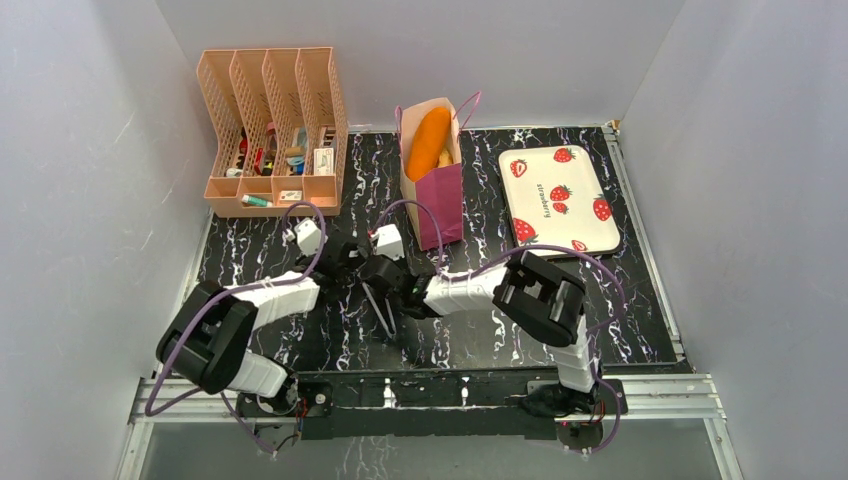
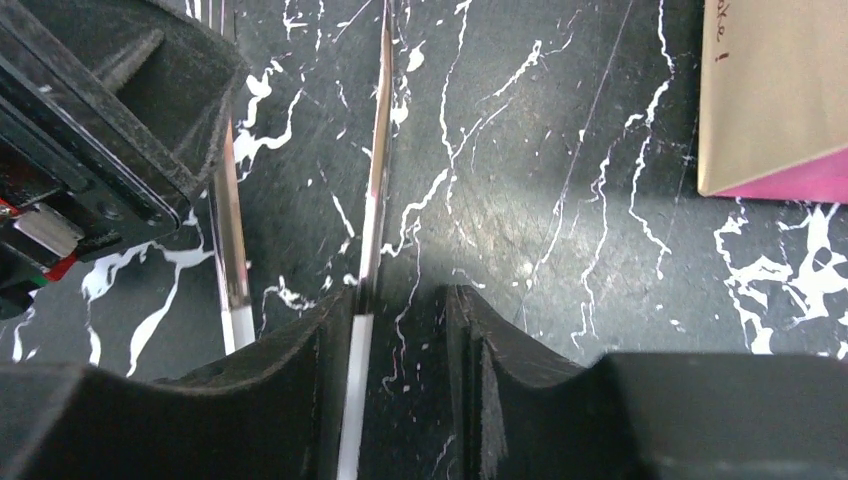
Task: Take the fake bread out of the paper bag
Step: Adjust the clamp at the center of the board.
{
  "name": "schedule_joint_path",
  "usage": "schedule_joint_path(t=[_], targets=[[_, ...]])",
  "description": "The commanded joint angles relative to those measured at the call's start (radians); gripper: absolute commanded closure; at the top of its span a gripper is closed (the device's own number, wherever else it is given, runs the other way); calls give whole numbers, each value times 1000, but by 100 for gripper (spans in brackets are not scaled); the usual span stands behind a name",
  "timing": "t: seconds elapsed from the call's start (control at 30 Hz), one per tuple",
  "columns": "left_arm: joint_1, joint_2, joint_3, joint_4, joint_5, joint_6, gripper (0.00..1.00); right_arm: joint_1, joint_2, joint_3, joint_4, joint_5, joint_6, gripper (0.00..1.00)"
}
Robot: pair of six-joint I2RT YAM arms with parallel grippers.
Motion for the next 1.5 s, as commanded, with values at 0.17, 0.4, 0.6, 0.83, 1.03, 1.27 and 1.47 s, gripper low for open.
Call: schedule_joint_path(t=[0.17,0.4,0.6,0.83,1.03,1.27,1.47], targets=[[17,87,32,38,48,-34,47,-30,102,102,17,4,-17,82],[17,113,16,37,69,-68,84,-37,132,121,2,-5,-24,100],[17,78,9,-11,46,-94,100,-37,100,100,-25,56,15,100],[20,-142,-30,-104,-45,-89,100,-40,16,35,-79,156,145,100],[21,-324,-40,-225,-124,-66,100,-44,-65,-23,-97,184,232,100],[27,-480,-74,-358,-224,-55,100,-48,-106,-57,-148,228,288,100],[28,-580,-105,-462,-285,-86,100,-63,-135,-90,-159,241,300,100]])
